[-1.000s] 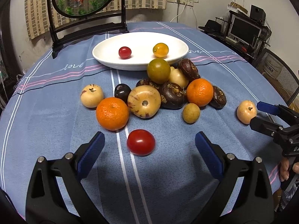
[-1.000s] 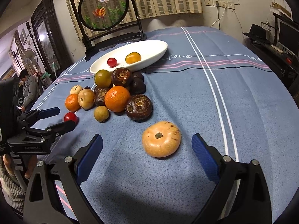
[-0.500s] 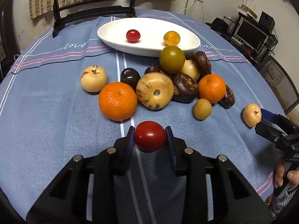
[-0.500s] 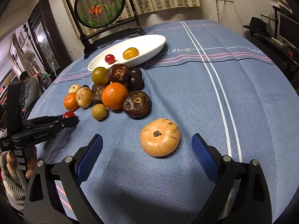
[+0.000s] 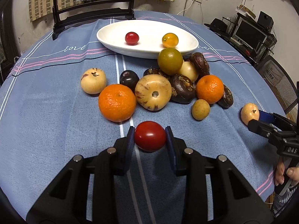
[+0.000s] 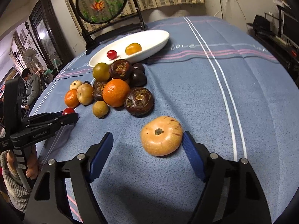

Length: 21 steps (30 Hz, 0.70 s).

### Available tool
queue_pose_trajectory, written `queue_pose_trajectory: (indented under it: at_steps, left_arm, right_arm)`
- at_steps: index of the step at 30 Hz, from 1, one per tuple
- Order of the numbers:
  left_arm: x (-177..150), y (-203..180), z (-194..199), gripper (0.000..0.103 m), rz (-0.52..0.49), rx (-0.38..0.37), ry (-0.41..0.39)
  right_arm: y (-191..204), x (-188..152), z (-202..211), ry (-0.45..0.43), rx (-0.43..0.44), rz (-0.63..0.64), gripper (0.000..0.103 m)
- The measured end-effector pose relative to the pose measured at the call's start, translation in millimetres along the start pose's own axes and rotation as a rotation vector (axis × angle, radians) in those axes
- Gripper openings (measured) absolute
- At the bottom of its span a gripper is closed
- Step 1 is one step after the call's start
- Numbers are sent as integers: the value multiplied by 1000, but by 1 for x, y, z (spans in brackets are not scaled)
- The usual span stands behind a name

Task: Organize fruits
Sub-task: 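Grasp the second red cherry tomato with the left gripper while the right gripper grasps the tan round fruit, then carry the tomato and tan fruit onto the white plate and open both grippers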

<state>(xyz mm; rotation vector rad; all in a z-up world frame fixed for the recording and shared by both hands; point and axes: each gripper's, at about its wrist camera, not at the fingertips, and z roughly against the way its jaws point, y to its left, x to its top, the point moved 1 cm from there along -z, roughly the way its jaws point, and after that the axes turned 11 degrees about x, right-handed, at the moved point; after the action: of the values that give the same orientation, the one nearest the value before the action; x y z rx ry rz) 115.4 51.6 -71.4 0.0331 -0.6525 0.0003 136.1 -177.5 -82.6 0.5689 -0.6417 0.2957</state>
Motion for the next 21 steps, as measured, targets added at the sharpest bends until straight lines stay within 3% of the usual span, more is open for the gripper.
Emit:
queue_pose_trajectory:
  at_steps: [6, 12, 21]
  left_arm:
    - [0, 2, -2, 33, 3, -7, 6]
    - [-1, 3, 4, 33, 7, 9, -27]
    - [-2, 4, 13, 33, 12, 41, -69]
  right_arm:
    - [-9, 5, -5, 20, 13, -27, 64]
    - [-2, 5, -8, 65, -33, 56, 47]
    - [-4, 5, -4, 44, -14, 49, 46]
